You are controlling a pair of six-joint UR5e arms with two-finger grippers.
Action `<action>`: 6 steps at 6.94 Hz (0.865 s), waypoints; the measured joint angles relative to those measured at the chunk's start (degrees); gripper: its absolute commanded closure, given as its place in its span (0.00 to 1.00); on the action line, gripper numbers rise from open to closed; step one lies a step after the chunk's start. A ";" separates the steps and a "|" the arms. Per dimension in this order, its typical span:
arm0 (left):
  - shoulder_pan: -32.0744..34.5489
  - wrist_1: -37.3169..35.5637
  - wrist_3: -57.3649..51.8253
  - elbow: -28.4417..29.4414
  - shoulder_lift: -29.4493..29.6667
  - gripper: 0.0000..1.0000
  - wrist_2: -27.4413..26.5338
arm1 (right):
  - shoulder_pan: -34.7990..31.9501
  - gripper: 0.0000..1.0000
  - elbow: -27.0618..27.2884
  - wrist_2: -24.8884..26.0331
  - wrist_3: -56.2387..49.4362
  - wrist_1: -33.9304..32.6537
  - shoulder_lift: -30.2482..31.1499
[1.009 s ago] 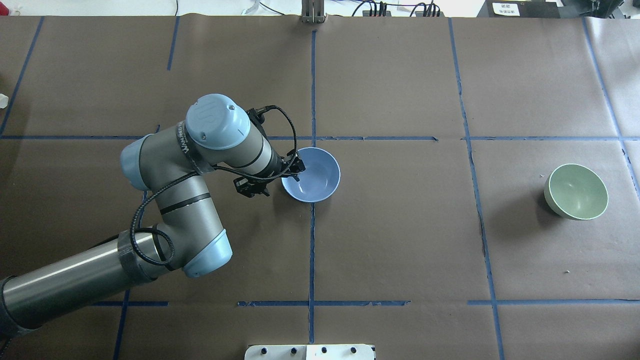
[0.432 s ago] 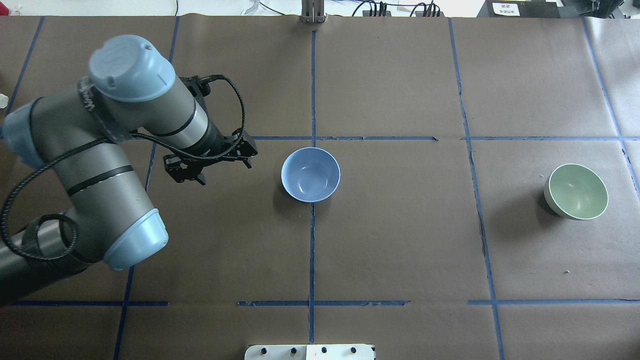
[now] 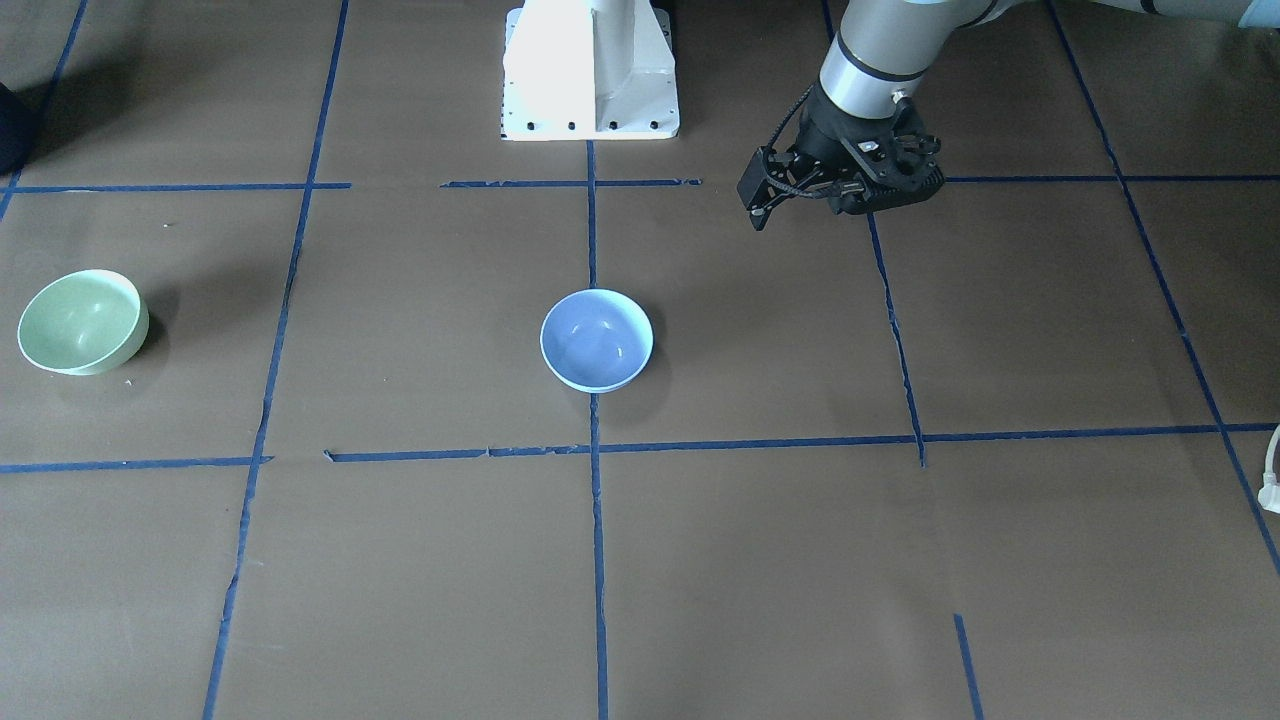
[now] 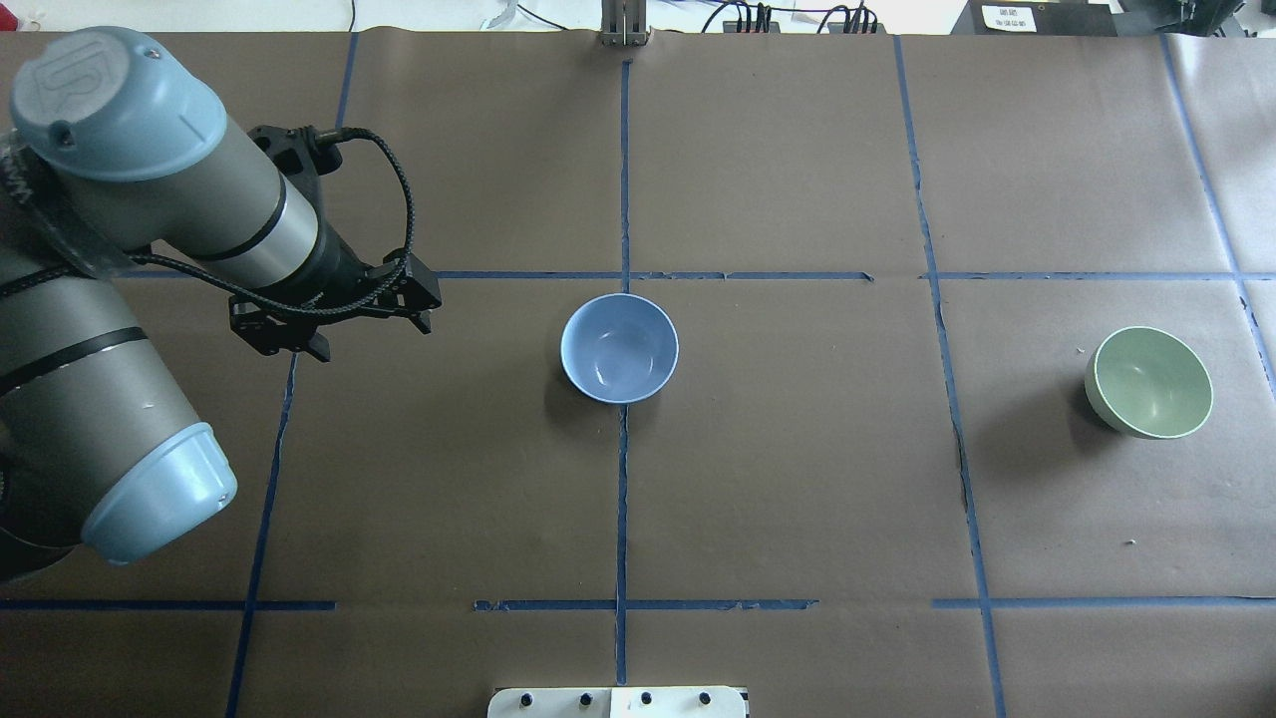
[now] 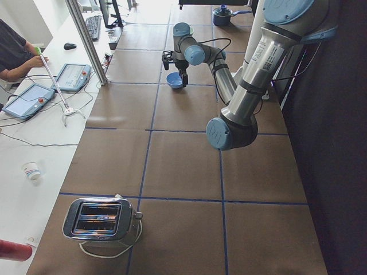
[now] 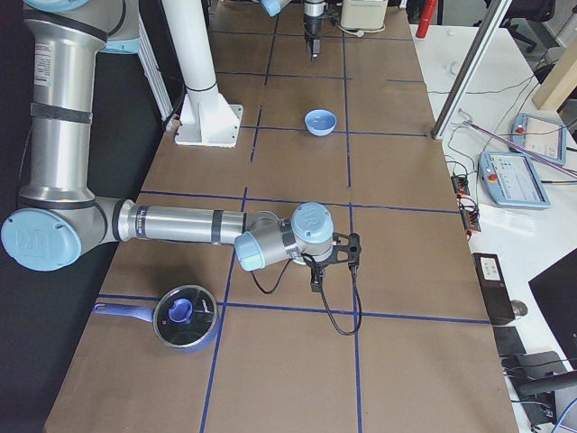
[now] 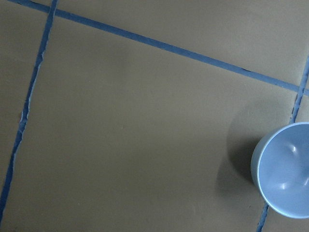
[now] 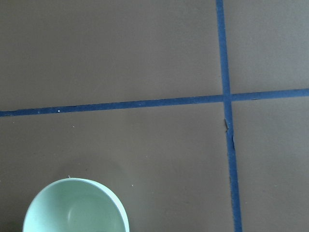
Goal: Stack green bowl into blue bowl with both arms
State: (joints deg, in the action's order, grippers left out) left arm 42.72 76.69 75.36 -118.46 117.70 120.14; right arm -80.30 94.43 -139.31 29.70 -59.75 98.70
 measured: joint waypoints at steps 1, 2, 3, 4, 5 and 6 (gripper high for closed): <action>1.24 -0.31 -2.79 -2.03 -2.66 0.00 0.00 | 4.40 0.00 -0.56 1.63 7.71 6.61 0.64; 2.93 -0.53 -7.43 -4.48 -6.42 0.00 0.00 | 9.13 0.00 -1.73 4.55 13.83 11.83 0.91; 4.48 -0.61 -11.46 -5.97 -9.24 0.00 0.00 | 12.39 0.00 -3.36 6.81 17.32 15.42 0.94; 5.67 -0.64 -14.12 -6.63 -10.94 0.00 0.01 | 14.43 0.01 -5.34 7.89 18.83 17.97 0.96; 6.40 -0.64 -15.30 -6.99 -11.87 0.00 0.00 | 15.64 0.06 -6.71 8.31 19.38 19.35 0.97; 6.74 -0.60 -15.73 -7.33 -12.44 0.00 0.03 | 16.28 0.58 -7.56 8.41 19.57 19.88 0.97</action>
State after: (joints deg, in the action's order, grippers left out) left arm 49.46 76.08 59.62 -125.79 105.25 120.17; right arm -64.02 86.86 -130.90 49.27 -39.87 99.67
